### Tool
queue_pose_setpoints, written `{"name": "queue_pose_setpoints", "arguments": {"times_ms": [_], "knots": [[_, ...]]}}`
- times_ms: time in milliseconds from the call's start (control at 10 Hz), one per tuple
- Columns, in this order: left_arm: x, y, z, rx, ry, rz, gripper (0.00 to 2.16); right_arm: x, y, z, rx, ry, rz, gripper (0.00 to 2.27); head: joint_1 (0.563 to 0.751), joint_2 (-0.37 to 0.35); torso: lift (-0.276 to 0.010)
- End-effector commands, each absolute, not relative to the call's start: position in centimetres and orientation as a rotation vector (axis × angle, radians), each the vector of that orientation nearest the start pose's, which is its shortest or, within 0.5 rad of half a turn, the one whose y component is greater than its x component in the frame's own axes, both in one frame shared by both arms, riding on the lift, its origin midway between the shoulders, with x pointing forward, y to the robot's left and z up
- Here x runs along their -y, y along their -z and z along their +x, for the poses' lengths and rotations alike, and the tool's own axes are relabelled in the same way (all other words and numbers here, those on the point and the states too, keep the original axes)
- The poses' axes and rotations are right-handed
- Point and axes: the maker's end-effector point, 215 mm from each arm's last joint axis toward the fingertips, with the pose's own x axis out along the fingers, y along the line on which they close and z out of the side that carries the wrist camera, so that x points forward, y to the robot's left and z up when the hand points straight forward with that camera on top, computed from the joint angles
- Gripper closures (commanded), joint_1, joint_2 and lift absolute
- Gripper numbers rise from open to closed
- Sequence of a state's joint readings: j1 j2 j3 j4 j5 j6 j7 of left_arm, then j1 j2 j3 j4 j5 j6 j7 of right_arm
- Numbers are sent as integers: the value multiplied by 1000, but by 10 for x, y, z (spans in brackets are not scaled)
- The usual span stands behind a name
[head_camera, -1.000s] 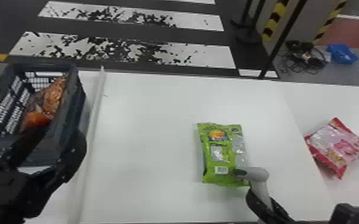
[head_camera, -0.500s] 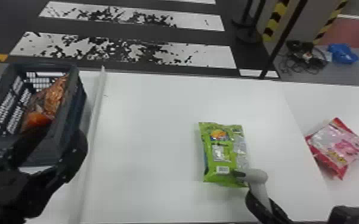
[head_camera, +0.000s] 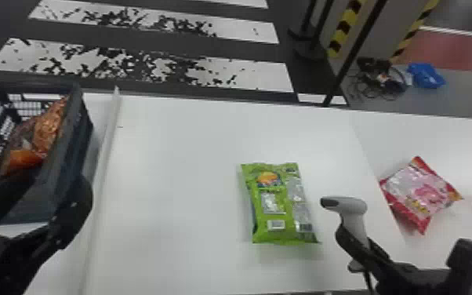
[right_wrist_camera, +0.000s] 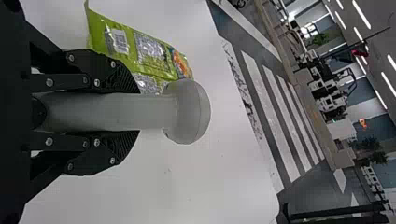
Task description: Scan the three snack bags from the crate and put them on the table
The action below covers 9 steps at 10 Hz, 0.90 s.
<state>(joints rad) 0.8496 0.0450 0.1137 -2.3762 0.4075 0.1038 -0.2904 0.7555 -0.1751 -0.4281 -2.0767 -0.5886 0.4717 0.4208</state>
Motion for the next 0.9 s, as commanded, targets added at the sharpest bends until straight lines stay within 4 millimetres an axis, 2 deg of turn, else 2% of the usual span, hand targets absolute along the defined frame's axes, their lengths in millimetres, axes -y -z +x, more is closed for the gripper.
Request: {"name": "queue_pose_setpoints", "arguments": {"times_ms": [0,100,300,500,700,800], "knots": [[-203,302,349,-98,271,-305,29,374,454,329,-515,-97,348,2226,695,-214,-94],[-199,303,349,-104,288,-303,29,392,459,342,-532,-54,329,2226,695,-249,-94],[-198,309,347,-118,289,-307,29,409,486,365,-591,-5,301,2226,695,-319,-94],[-198,310,347,-120,289,-307,29,404,517,382,-649,1,249,2226,695,-331,-94],[-198,314,347,-126,290,-304,29,401,527,394,-655,7,227,2226,695,-317,-94],[-198,316,348,-128,290,-305,29,399,528,394,-659,10,222,2034,695,-313,-94]]}}
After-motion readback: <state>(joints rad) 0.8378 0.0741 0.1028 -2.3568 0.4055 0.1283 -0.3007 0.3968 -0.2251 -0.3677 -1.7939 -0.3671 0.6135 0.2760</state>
